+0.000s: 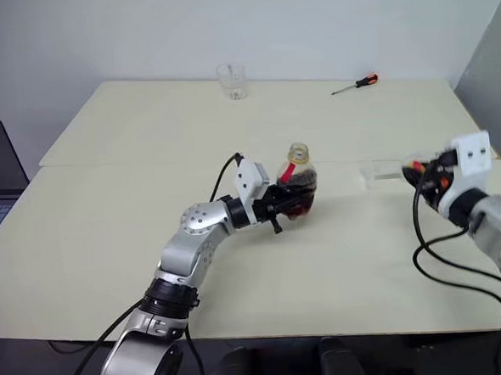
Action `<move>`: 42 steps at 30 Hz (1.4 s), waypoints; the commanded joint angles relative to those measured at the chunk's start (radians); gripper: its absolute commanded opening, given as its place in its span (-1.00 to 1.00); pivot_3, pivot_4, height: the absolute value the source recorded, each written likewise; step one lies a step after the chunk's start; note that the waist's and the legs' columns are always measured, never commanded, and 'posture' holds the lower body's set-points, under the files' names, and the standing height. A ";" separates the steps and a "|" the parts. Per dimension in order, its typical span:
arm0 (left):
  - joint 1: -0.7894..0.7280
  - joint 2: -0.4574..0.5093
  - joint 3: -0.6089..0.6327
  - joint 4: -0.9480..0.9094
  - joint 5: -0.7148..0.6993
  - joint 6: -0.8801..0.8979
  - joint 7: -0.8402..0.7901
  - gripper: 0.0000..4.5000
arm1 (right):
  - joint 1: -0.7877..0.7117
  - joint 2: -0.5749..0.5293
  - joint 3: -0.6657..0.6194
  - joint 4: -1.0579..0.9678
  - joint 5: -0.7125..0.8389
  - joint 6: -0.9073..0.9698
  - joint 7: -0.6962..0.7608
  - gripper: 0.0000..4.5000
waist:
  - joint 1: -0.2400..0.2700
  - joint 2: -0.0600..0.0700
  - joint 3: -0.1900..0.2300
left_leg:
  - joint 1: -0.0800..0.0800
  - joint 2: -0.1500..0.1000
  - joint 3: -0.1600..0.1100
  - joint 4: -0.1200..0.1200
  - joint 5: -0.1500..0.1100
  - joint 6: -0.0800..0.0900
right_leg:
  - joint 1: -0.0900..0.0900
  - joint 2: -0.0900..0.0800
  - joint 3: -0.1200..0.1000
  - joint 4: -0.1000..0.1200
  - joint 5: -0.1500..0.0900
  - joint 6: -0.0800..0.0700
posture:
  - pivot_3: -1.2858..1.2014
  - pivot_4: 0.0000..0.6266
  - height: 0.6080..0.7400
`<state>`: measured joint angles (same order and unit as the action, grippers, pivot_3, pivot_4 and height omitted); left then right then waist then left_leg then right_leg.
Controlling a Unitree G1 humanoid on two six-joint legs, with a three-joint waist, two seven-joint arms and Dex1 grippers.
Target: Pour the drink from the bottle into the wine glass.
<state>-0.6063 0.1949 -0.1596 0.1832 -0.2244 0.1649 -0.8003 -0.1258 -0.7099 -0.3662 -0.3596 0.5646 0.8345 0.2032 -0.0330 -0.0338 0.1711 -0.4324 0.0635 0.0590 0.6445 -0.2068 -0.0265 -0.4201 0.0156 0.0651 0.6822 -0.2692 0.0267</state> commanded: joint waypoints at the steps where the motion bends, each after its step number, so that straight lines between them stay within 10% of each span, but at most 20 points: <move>1: -0.042 0.001 0.084 0.027 -0.003 -0.051 0.086 -0.64 | 0.023 0.084 -0.046 0.005 -0.100 -0.011 -0.147 -0.47 | -0.002 0.000 0.000 | 0.000 0.000 0.000 0.000 0.000 0.000 | 0.000 0.001 0.000 0.000 0.000 0.000 | 0.03 -0.52 1.00; 8: -0.037 0.039 0.157 0.072 0.021 -0.080 0.190 -0.64 | -0.009 0.212 -0.082 0.124 -0.197 -0.027 -0.279 -0.47 | 0.002 0.001 -0.001 | 0.000 0.000 0.001 0.000 0.000 0.000 | 0.000 0.000 0.001 -0.001 0.000 0.000 | 0.03 -0.52 1.00; 18: -0.021 0.150 0.245 0.117 0.057 -0.122 0.277 -0.64 | -0.020 0.154 -0.059 0.076 -0.187 0.008 -0.149 0.98 | 0.001 0.001 -0.001 | 0.000 0.000 0.001 0.000 0.000 0.000 | 0.000 0.000 0.000 -0.001 0.000 0.000 | 0.03 -0.52 1.00; 42: -0.001 0.198 0.422 0.468 0.085 -0.338 0.556 -0.64 | -0.289 -0.003 0.153 -0.100 -0.171 0.182 0.032 1.00 | 0.006 0.000 0.000 | -0.001 -0.001 0.002 0.001 0.000 0.000 | 0.000 -0.003 -0.002 -0.001 0.003 -0.002 | 0.03 -0.52 1.00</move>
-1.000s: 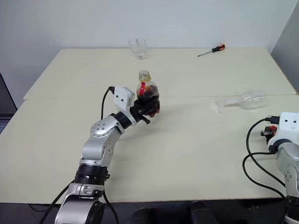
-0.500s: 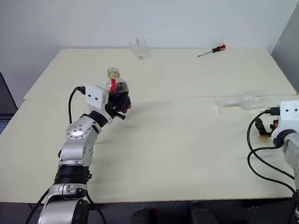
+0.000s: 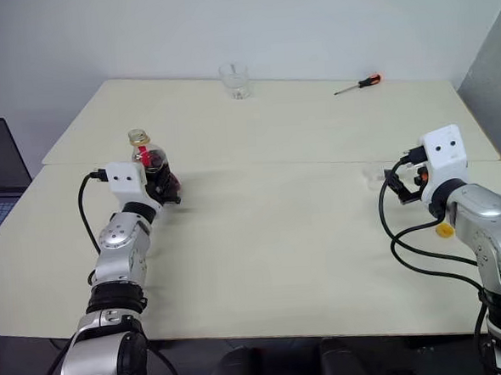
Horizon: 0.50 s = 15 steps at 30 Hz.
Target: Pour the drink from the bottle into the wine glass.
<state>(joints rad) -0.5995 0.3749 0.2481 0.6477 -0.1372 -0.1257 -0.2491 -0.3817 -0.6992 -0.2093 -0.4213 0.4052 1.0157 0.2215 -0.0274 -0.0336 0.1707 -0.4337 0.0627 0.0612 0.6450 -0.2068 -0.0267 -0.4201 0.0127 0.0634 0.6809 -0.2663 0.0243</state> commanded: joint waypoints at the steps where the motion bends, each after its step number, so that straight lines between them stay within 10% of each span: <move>1: -0.006 0.017 0.015 0.008 -0.006 -0.041 0.003 -0.64 | -0.037 -0.012 -0.001 -0.038 -0.012 0.002 0.014 1.00 | 0.000 0.000 0.000 | 0.000 0.000 0.000 0.000 0.000 0.000 | 0.000 0.000 0.000 0.000 0.000 0.000 | 0.03 -0.52 1.00; 3: -0.006 0.015 0.019 0.016 -0.009 -0.045 0.009 -0.64 | -0.043 -0.008 0.005 -0.033 -0.016 0.001 0.015 1.00 | 0.000 0.000 0.000 | 0.000 0.000 0.000 0.000 0.000 0.000 | 0.000 0.000 0.000 0.000 0.000 0.001 | 0.03 -0.52 1.00; 15: 0.058 0.014 0.033 -0.032 -0.027 -0.032 0.023 0.98 | -0.043 0.009 0.055 0.020 -0.053 -0.043 0.057 1.00 | -0.005 0.000 -0.001 | 0.001 0.001 0.000 0.000 0.000 0.000 | 0.000 0.001 0.000 0.001 0.001 0.000 | 0.03 -0.52 1.00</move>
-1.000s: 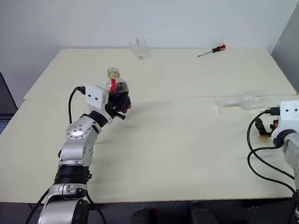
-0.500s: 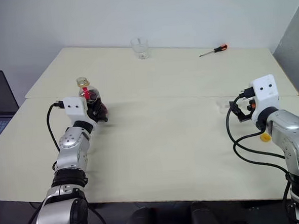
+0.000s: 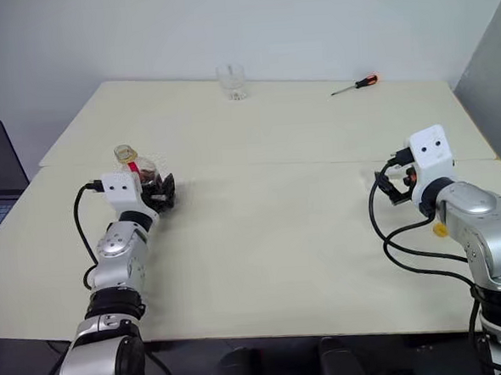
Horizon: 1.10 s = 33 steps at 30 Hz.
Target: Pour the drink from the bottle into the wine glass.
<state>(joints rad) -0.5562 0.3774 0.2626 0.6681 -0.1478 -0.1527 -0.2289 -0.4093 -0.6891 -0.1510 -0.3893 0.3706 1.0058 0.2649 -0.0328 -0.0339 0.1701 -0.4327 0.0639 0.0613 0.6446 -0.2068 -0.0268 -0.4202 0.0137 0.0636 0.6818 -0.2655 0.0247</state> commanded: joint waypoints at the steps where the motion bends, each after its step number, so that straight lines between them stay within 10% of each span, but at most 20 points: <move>1: 0.025 0.010 0.019 -0.066 -0.019 0.000 0.002 0.98 | -0.016 0.001 0.000 -0.009 -0.019 -0.035 0.016 1.00 | 0.000 0.000 0.000 | 0.000 0.000 0.000 0.000 0.000 0.000 | 0.000 0.000 0.000 0.000 0.000 0.000 | 0.03 -0.52 1.00; 24: 0.626 -0.045 -0.087 -0.882 -0.164 0.409 -0.137 0.98 | -0.061 0.219 -0.167 0.145 0.080 0.017 -0.012 1.00 | 0.000 0.000 -0.001 | 0.001 0.000 0.002 0.000 0.000 0.000 | 0.000 -0.001 0.002 0.000 0.000 0.000 | 0.03 -0.52 1.00; 33: 0.281 0.052 -0.290 -0.980 -0.172 0.690 -0.271 0.98 | -0.230 0.508 -0.559 0.251 0.259 0.084 -0.343 1.00 | 0.003 0.001 -0.002 | 0.000 0.000 -0.001 0.000 0.001 0.002 | 0.000 0.001 -0.001 0.000 0.000 0.000 | 0.03 -0.52 1.00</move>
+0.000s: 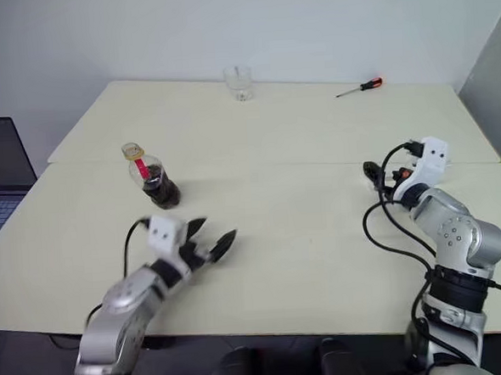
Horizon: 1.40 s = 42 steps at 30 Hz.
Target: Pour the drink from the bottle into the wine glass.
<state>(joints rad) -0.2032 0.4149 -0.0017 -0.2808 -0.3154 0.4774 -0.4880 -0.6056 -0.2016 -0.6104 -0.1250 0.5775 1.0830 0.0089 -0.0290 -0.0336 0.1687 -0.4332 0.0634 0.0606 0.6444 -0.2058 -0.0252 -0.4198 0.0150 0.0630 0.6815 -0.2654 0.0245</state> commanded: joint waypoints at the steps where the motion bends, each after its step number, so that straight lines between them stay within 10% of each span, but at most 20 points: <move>1: -0.123 0.020 -0.038 -0.025 -0.004 0.079 -0.024 0.98 | -0.044 0.041 -0.123 -0.018 0.072 0.013 -0.118 1.00 | -0.001 0.001 0.000 | 0.000 0.000 0.000 0.000 0.000 0.000 | 0.000 0.000 0.001 0.000 0.001 -0.001 | 0.03 -0.52 1.00; 19: -0.367 0.087 -0.146 0.049 0.002 0.148 -0.248 0.98 | -0.173 0.193 -0.280 0.182 0.276 -0.169 -0.434 1.00 | -0.026 0.002 0.000 | 0.000 0.000 -0.001 -0.003 0.000 0.000 | -0.001 0.000 0.001 0.000 0.000 -0.001 | 0.03 -0.52 1.00; 42: -0.399 0.084 -0.144 0.070 0.036 0.136 -0.242 0.98 | -0.322 -0.020 -0.232 0.808 0.325 -0.517 -0.227 1.00 | -0.027 0.003 0.000 | 0.000 0.000 0.000 -0.004 0.000 0.000 | -0.002 0.000 0.003 -0.001 0.000 -0.001 | 0.03 -0.52 1.00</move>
<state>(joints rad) -0.5777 0.4996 -0.1542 -0.1933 -0.2838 0.6245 -0.7313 -0.8994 -0.2008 -0.8551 0.6552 0.9053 0.5933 -0.2542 -0.0565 -0.0310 0.1689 -0.4327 0.0634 0.0605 0.6408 -0.2059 -0.0251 -0.4214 0.0152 0.0658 0.6808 -0.2650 0.0235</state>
